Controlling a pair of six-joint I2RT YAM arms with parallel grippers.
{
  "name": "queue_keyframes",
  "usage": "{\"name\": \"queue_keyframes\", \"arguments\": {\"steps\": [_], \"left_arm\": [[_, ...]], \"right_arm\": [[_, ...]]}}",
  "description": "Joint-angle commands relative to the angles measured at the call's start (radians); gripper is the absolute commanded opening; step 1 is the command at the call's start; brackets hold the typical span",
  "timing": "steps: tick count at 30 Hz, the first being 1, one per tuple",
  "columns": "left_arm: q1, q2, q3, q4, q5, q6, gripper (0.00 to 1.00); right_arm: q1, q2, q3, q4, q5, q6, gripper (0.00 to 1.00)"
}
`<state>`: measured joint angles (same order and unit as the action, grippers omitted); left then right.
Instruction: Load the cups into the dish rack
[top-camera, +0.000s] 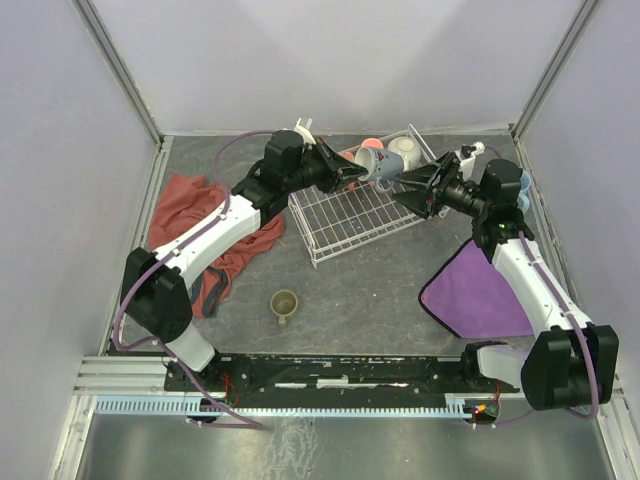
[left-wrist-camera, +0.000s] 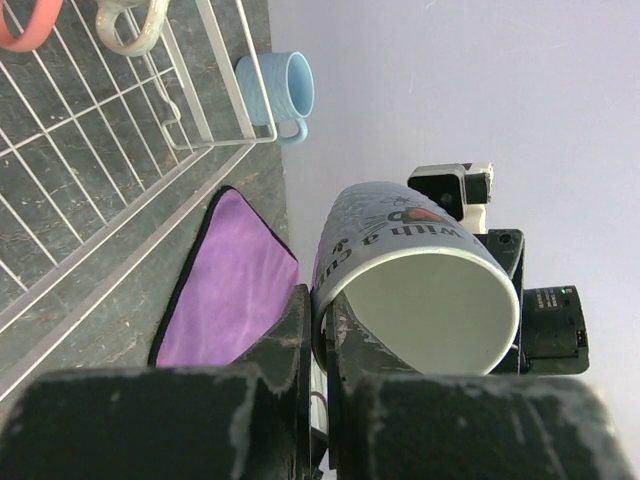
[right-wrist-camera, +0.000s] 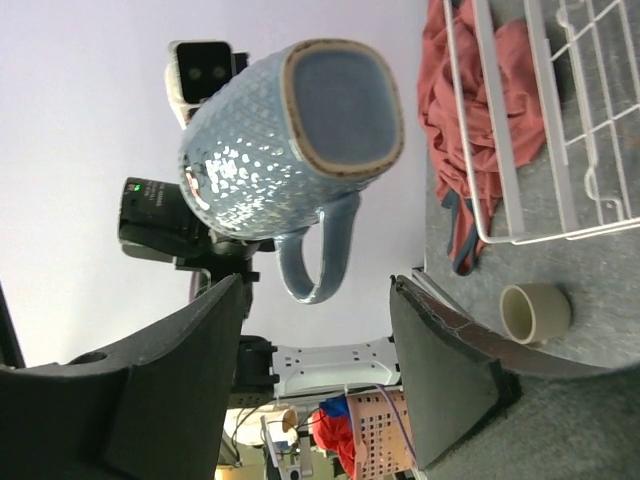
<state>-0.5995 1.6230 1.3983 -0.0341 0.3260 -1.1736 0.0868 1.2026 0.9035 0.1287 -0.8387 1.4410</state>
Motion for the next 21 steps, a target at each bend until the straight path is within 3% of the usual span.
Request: {"name": "queue_keyframes", "arguments": {"steps": [1,14,21], "left_arm": [[0.004,-0.016,-0.014,0.18,0.045,-0.088,0.03],[0.004,-0.028,-0.103,0.355,0.067,-0.2,0.03],[0.004,-0.042,-0.136,0.41,0.069,-0.232,0.03]], "right_arm": [[0.034,0.02,0.008,0.184,-0.004,0.078,0.66],[0.116,0.109,-0.038,0.443,0.034,0.245,0.49],[0.113,0.137,-0.038,0.512,0.052,0.289,0.47]]}}
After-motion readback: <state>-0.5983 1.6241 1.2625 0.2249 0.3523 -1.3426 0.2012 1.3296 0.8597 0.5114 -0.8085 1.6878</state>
